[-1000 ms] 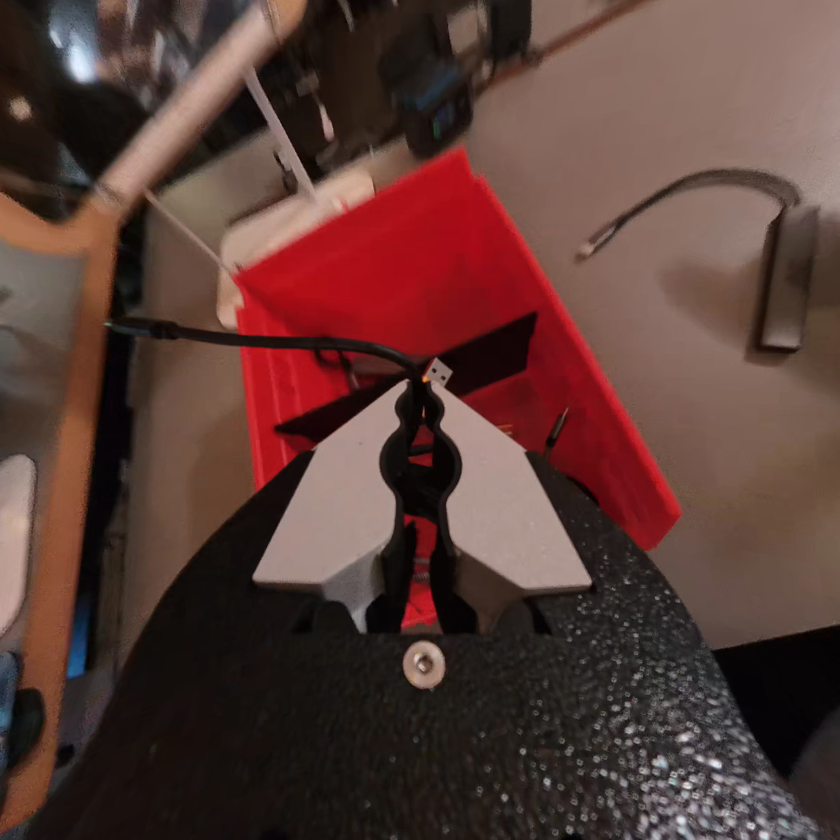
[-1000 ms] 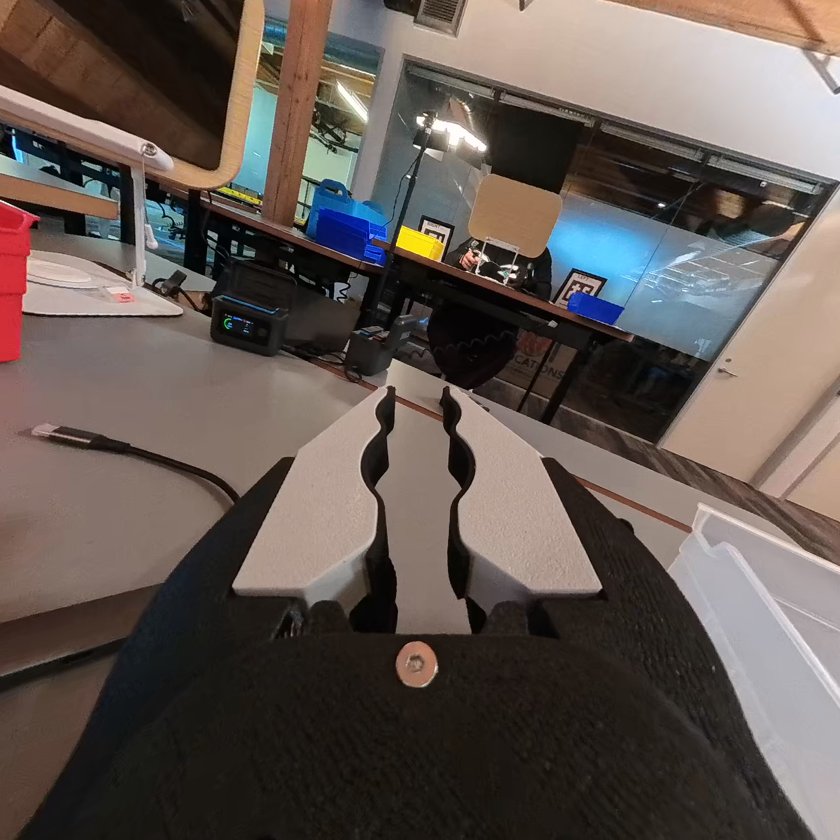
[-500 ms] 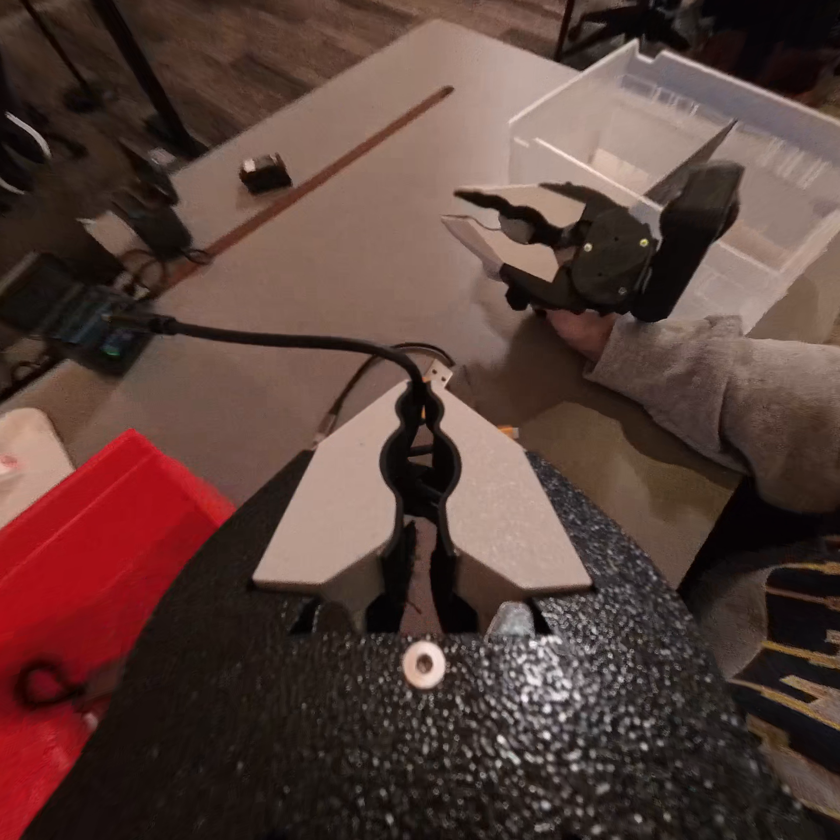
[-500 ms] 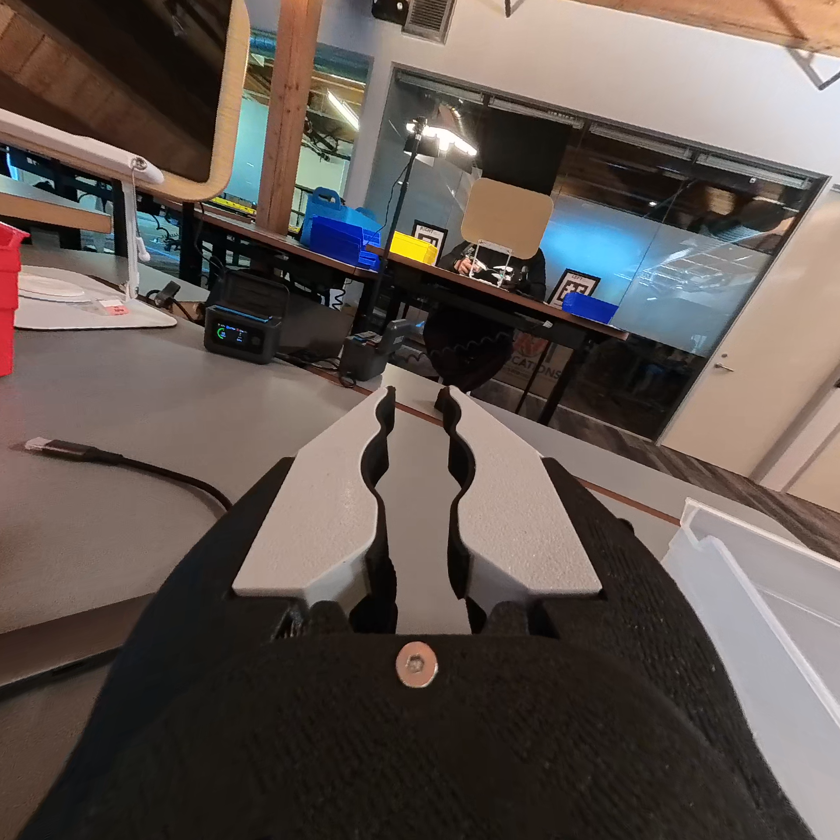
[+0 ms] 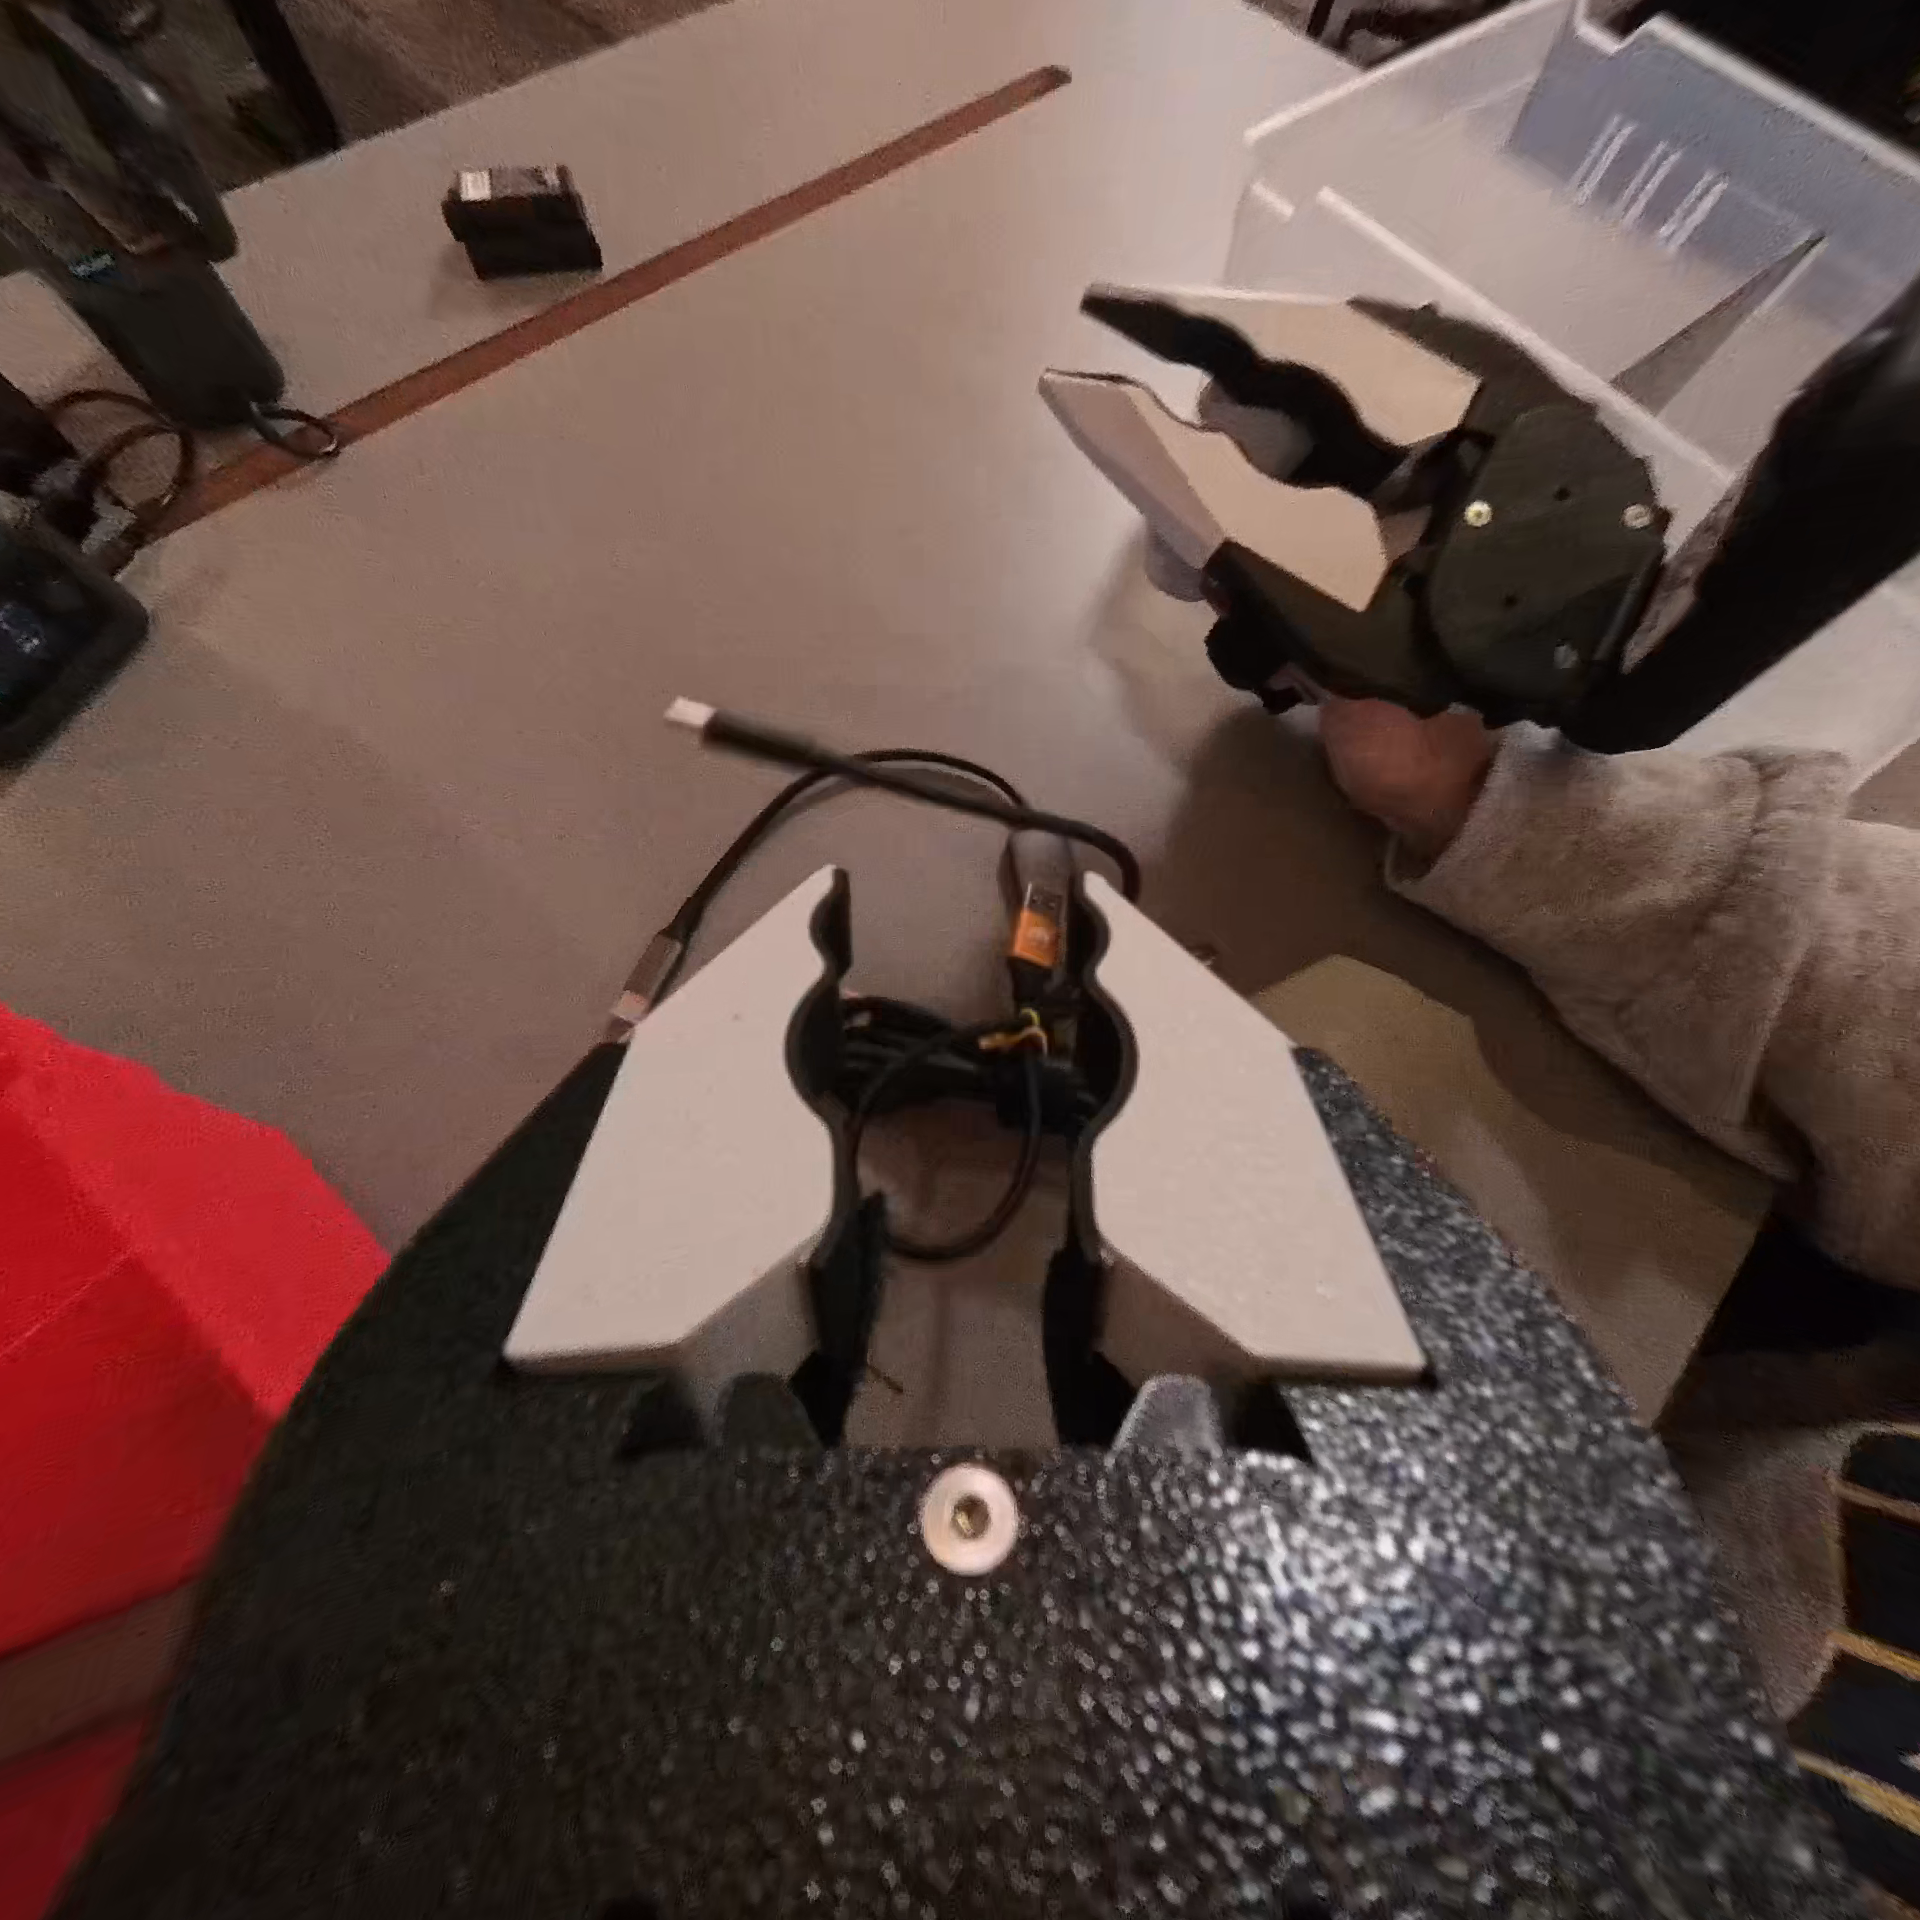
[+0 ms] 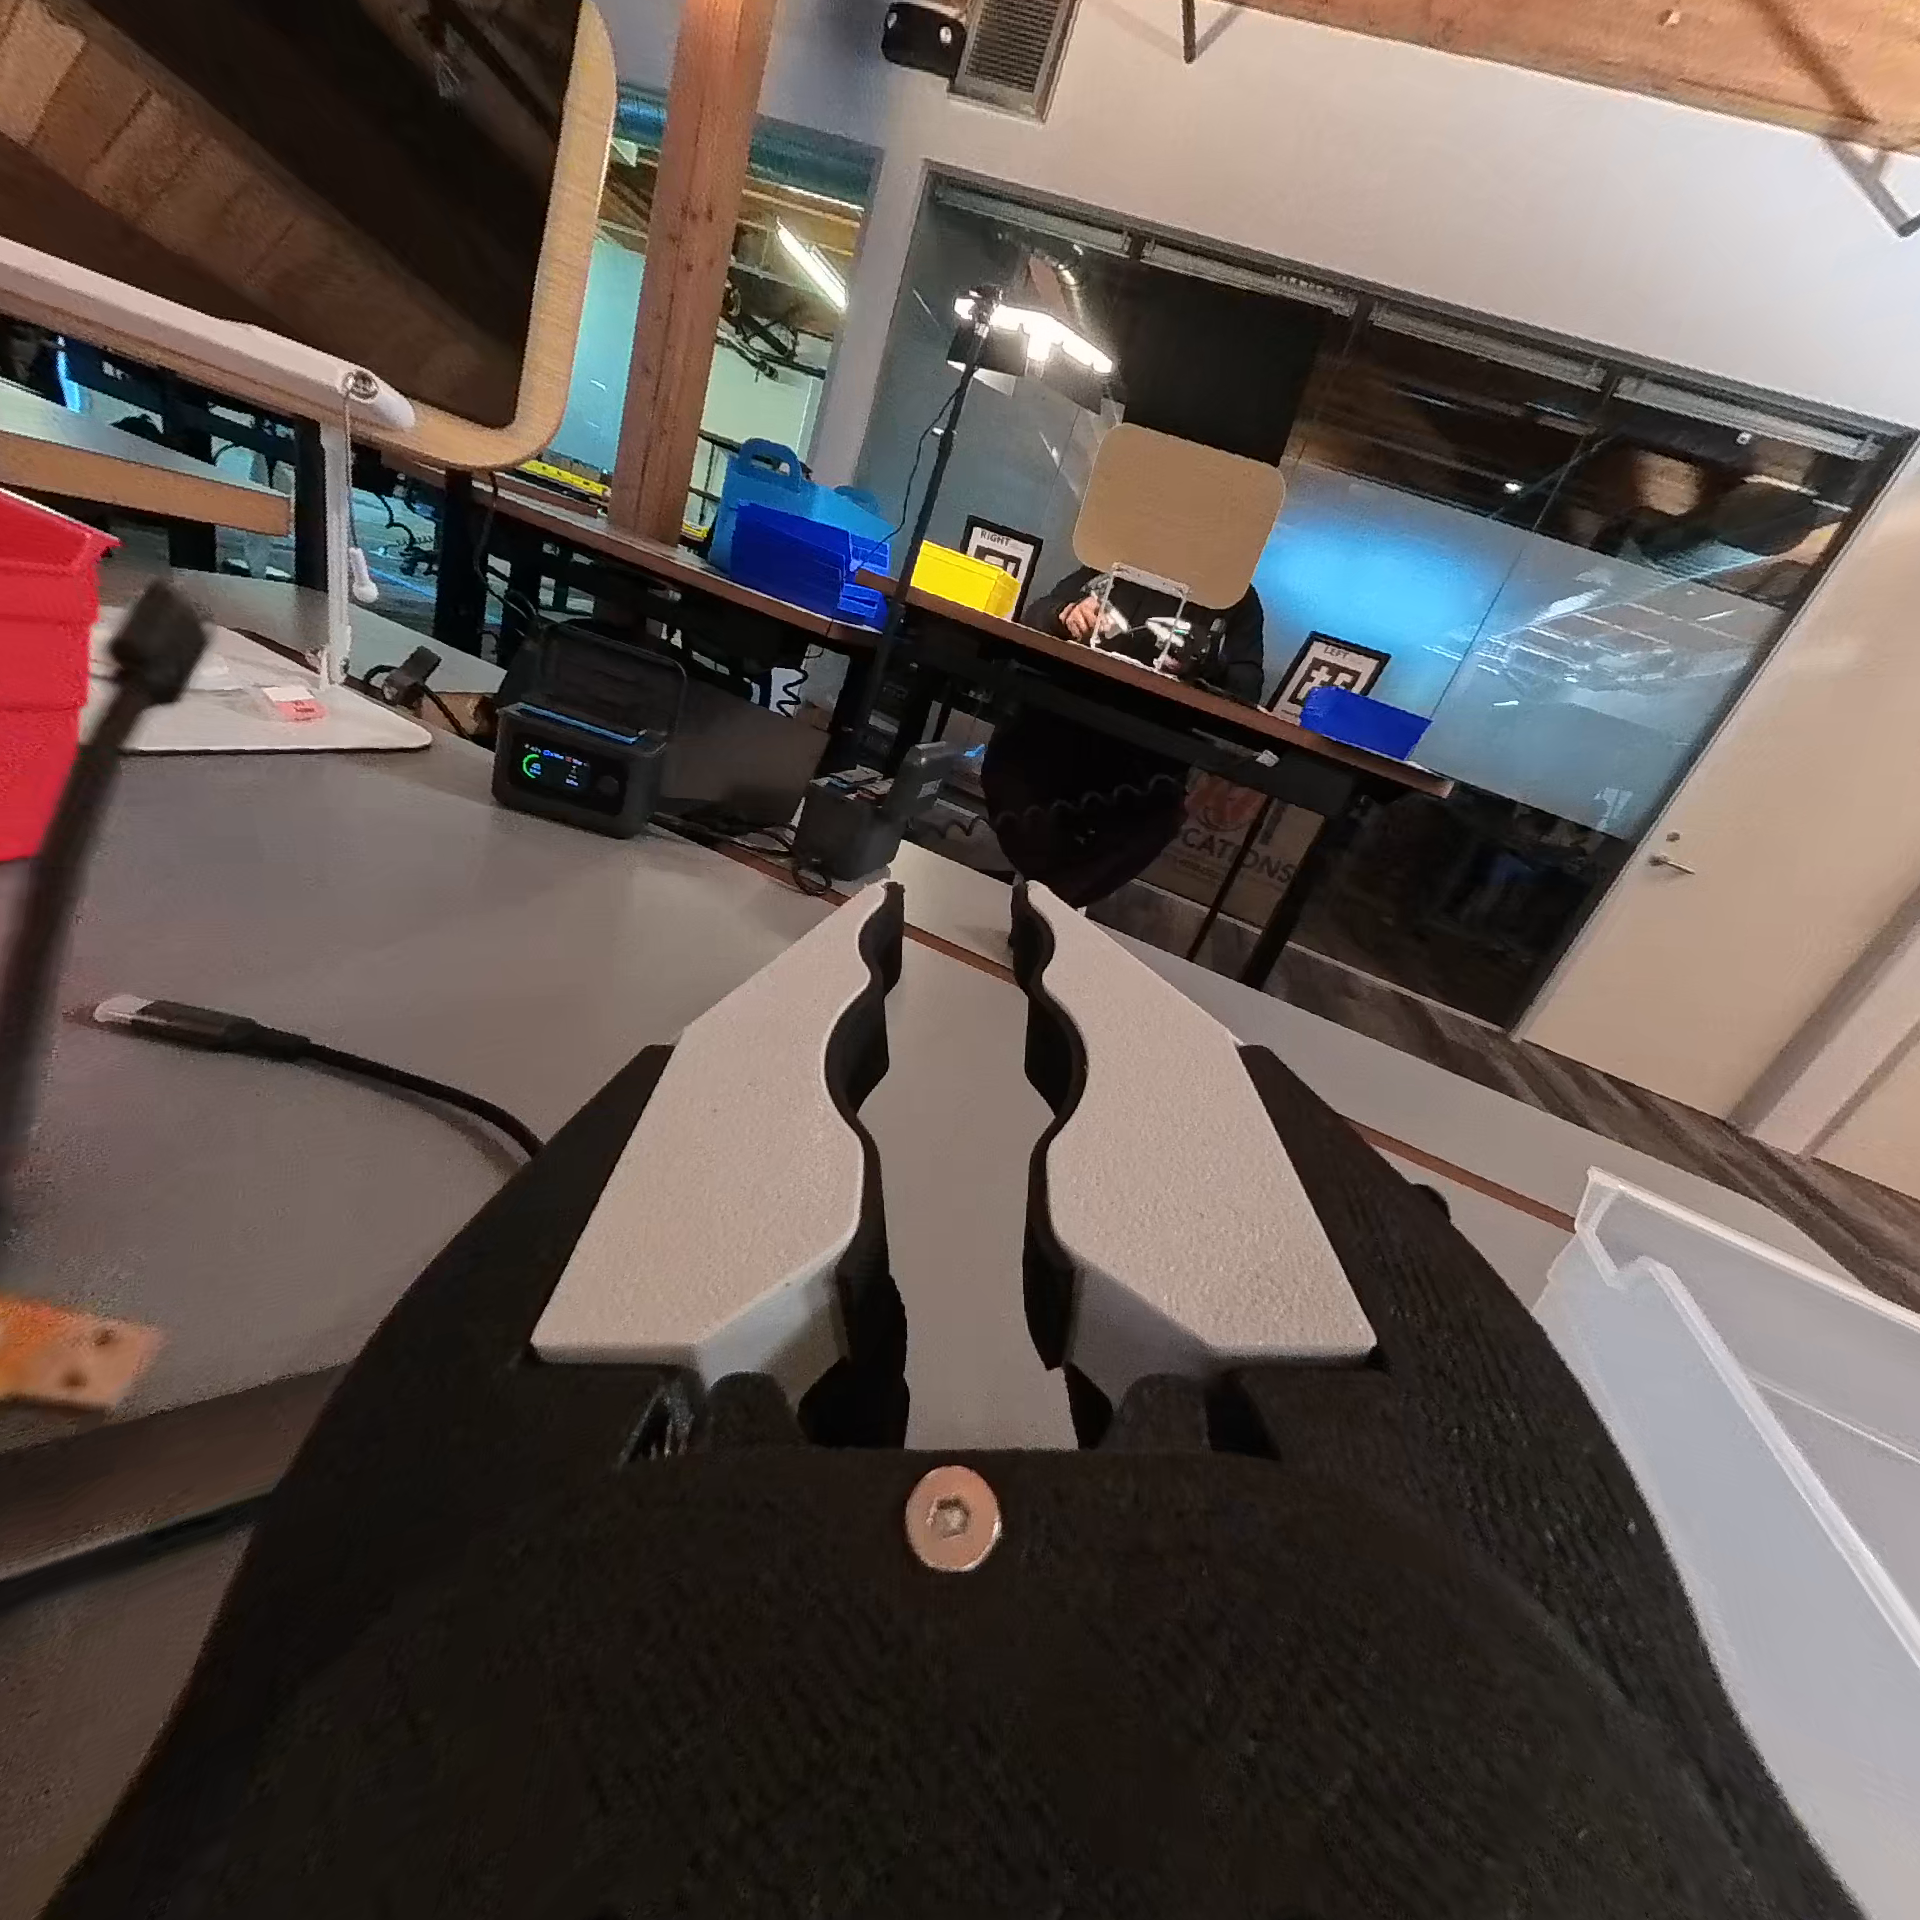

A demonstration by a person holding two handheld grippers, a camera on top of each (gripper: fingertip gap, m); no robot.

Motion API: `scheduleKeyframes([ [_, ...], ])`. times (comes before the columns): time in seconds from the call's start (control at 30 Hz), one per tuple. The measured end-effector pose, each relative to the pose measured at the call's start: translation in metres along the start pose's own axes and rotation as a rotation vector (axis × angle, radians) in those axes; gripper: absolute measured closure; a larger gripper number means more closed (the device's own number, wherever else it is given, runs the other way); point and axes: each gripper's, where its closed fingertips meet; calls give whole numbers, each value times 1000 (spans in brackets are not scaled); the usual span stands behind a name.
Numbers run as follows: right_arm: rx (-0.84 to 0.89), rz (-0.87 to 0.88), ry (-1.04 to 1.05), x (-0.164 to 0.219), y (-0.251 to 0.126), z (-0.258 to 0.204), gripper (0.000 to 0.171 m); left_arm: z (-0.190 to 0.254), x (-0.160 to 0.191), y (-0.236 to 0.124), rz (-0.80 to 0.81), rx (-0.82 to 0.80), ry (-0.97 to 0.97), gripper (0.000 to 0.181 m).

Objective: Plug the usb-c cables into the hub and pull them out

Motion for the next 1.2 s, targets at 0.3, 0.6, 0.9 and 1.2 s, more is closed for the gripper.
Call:
scheduleKeyframes([
  [0.3, -19, 0, -5, -1, 2, -6, 152, 0, 26, -66, 72, 13, -82, 142],
  [0.6, -87, -1, 9, -7, -2, -13, 149, 37, 59, -7, -78, -74, 0, 149],
  [0.9, -145, -16, -27, -8, -4, -23, 148, 46, 98, 48, -265, -154, 45, 126],
  [1.2, -156, 10, 30, -20, -5, -18, 145, 18, 39, 20, -55, -321, 242, 179],
])
Point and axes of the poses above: each gripper's, where its closed fingertips meet, y out along the fingers, x out of its underside, z = x × y across the jaws, and after that the axes turned 6 degrees about -y, right-handed
